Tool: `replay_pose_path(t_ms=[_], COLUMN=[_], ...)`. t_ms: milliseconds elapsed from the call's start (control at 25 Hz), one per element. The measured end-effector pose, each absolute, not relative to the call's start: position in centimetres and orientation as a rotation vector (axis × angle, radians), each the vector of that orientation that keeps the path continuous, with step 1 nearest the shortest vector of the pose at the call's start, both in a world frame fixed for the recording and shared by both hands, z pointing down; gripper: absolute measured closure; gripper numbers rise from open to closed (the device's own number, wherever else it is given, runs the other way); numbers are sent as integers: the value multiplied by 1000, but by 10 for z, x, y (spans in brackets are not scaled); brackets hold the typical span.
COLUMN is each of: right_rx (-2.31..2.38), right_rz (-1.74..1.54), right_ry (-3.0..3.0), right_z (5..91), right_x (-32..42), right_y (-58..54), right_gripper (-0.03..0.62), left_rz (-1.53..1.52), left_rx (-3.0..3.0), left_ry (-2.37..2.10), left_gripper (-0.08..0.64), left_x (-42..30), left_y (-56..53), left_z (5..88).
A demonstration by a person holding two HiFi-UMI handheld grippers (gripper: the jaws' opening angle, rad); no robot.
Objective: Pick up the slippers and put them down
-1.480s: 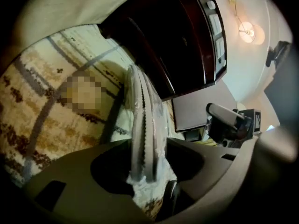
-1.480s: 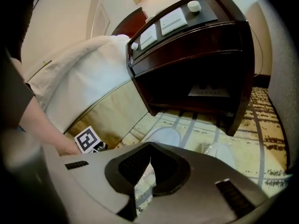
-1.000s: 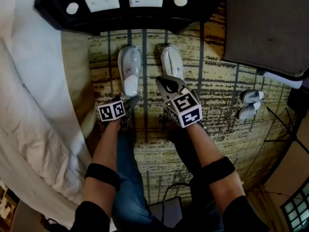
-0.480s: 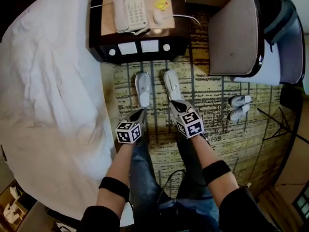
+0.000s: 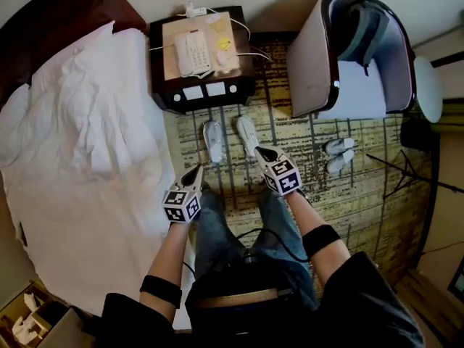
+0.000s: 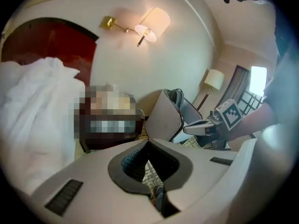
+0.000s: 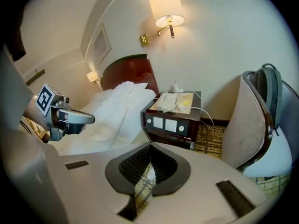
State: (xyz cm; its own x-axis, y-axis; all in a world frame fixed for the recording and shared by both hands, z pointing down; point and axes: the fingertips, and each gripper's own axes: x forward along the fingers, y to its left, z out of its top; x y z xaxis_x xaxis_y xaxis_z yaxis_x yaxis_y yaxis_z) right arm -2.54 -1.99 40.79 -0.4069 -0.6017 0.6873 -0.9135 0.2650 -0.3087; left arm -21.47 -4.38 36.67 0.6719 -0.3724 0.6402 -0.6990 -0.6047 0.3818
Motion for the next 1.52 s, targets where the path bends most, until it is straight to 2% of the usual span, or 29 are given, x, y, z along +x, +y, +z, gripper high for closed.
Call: replay_pose_path(t_ms=[240,480,1520], right_rx=[1392,1423,1433], right_rz=[857,797,827], right_ry=[-2152,-2169,-2155], right_z=[326,279,277], right_x=[-19,-16,-15], right_y=[-7,5,20], right_gripper=[591,591,591], left_rz=[670,631,601], left_rx=[2376,2474,2469], left_ry=[-890,-906,-930], left_gripper=[571,571,571], left_x=[-219,-208,-212], left_y=[-42,-43,-36], left_z=[278,224,208])
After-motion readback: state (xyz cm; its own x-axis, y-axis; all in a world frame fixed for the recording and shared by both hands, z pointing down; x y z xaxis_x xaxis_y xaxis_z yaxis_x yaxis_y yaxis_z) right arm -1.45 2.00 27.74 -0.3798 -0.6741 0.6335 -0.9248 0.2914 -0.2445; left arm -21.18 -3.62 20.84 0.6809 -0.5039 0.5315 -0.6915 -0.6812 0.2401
